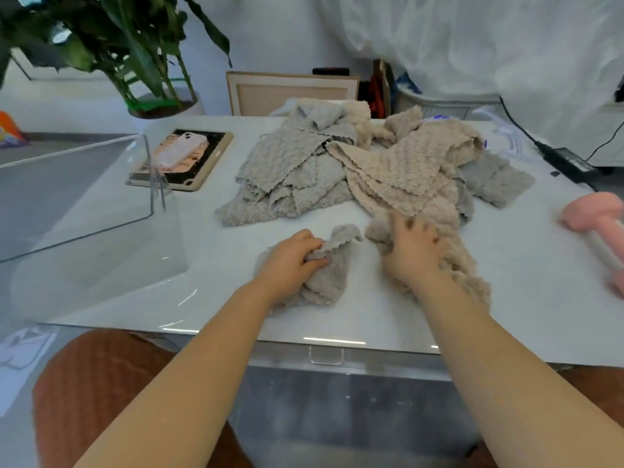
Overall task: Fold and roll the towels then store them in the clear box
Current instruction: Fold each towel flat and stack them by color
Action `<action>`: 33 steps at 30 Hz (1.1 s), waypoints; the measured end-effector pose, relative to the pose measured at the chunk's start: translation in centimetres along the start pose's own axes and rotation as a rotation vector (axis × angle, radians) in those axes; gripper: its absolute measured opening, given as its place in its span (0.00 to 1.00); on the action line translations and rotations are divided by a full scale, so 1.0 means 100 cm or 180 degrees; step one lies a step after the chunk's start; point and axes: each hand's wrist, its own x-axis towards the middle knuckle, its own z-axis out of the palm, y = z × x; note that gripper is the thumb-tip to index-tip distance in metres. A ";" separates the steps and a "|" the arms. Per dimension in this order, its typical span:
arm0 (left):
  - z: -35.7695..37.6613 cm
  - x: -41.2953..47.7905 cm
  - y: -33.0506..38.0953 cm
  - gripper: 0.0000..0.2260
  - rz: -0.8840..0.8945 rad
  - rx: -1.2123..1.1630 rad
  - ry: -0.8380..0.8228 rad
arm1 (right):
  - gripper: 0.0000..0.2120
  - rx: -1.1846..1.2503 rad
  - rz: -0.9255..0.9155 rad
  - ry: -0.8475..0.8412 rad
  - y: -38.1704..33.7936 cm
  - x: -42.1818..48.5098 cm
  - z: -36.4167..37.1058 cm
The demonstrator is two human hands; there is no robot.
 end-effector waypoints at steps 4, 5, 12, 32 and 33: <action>-0.032 -0.006 0.018 0.10 0.0233 0.0441 -0.0088 | 0.26 0.1258 -0.1189 -0.0392 -0.040 -0.012 -0.007; -0.041 -0.007 0.021 0.12 0.0193 0.0588 -0.0228 | 0.16 0.1566 -0.1259 -0.0220 -0.045 -0.013 -0.008; -0.096 -0.005 0.022 0.14 -0.1018 0.2360 -0.0621 | 0.12 0.2160 -0.0951 0.0450 -0.056 -0.006 -0.035; -0.046 -0.089 -0.045 0.11 -0.0894 0.0502 -0.0274 | 0.08 0.0804 -0.1047 -0.0608 0.002 -0.048 0.004; -0.047 -0.093 -0.049 0.09 -0.0984 0.0382 -0.0178 | 0.08 0.1012 -0.0969 -0.0670 0.004 -0.050 0.000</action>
